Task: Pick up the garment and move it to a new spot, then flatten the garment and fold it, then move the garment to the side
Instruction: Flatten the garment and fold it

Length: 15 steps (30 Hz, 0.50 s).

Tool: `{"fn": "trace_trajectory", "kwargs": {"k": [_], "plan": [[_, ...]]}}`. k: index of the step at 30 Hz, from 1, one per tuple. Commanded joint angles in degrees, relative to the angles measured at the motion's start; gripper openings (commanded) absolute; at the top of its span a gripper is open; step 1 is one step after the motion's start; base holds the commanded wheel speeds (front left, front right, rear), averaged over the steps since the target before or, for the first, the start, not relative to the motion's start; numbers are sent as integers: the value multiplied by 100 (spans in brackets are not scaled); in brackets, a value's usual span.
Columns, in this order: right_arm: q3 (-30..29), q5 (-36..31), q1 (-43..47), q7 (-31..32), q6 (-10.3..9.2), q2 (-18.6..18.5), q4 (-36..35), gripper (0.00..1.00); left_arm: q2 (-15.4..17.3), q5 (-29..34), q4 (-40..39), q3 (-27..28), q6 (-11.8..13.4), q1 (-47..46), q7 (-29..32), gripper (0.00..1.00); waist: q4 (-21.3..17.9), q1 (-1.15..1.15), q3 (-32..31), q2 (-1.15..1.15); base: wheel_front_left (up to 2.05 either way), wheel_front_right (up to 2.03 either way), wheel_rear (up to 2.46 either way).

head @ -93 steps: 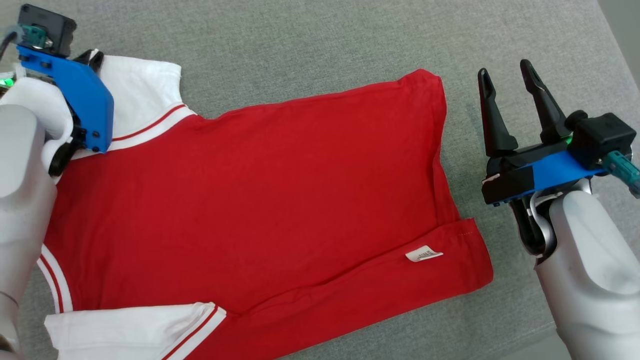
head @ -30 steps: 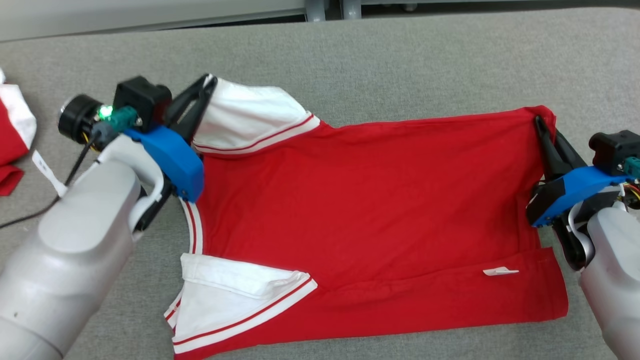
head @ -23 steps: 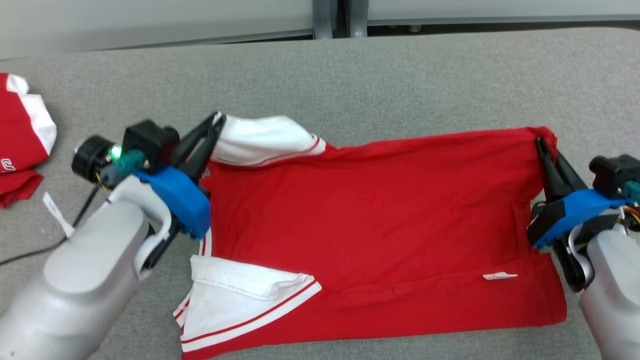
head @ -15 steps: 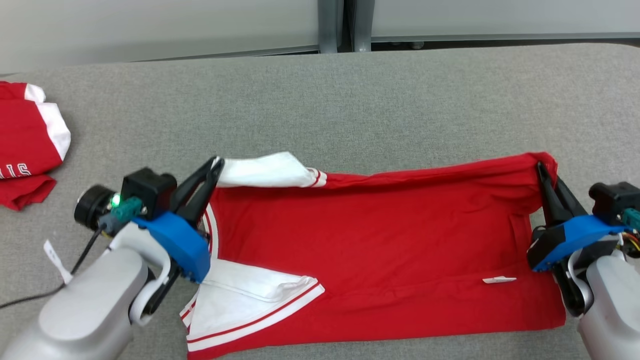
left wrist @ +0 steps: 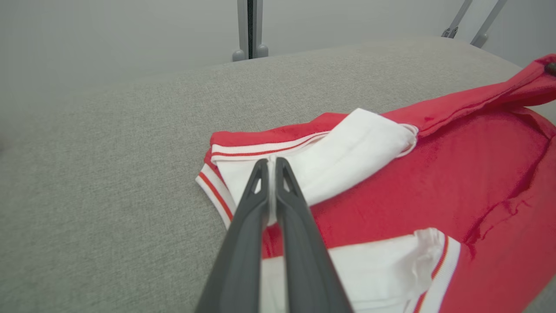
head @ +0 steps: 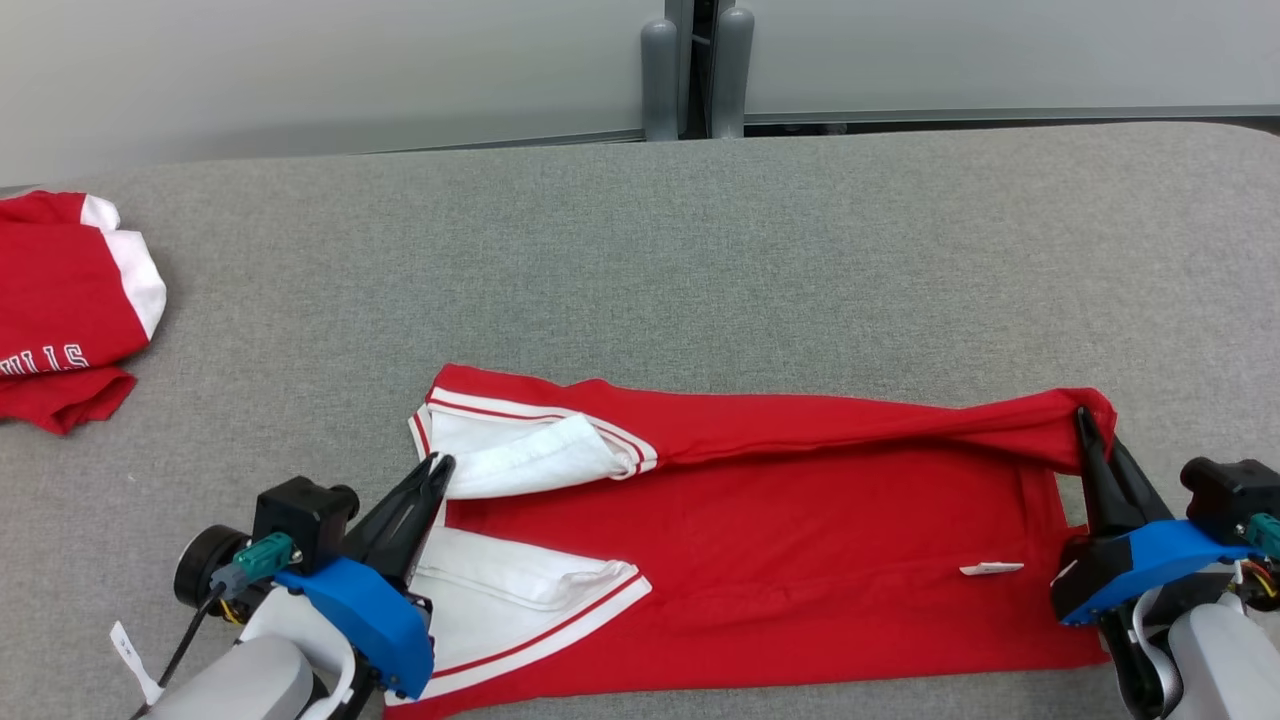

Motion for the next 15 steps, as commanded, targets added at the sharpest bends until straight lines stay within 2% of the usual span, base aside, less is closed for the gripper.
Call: {"fn": "trace_trajectory", "kwargs": {"k": [1, 7, 8, 9, 10, 11, 15], "plan": [[-59, -52, 176, -4, -4, 69, -96, 0, 28, -43, -13, -8, 9, 144, -51, 0, -2, 1, -21, 0, 0, 0, 0], [-176, -103, 429, -4, -4, 179, -292, 0, -1, -125, 60, -36, 34, 399, -116, 0, -32, 1, -50, 0, 0, 0, 0], [-213, -109, 467, -4, -4, 202, -335, 23, -21, -132, 80, -34, 37, 436, -122, 0, -37, 1, -57, 0, 0, 0, 0], [-256, -131, 491, -4, -4, 222, -406, 56, -45, -134, 92, -33, 54, 464, -134, 0, -42, 1, -66, 0, 0, 0, 0], [-287, -136, 532, -4, -4, 248, -476, 100, -66, -153, 95, -6, 71, 484, -152, 41, -48, 1, -78, 0, 0, 0, 0], [-322, -133, 590, -5, -4, 270, -539, 100, -75, -156, 102, 34, 106, 501, -183, 100, -53, 1, -91, 0, 0, 0, 0], [-482, -169, 778, -2, -4, 337, -877, 100, -139, -136, 105, 203, 203, 625, -285, 100, -70, 1, -129, 0, 0, 0, 0]]}}
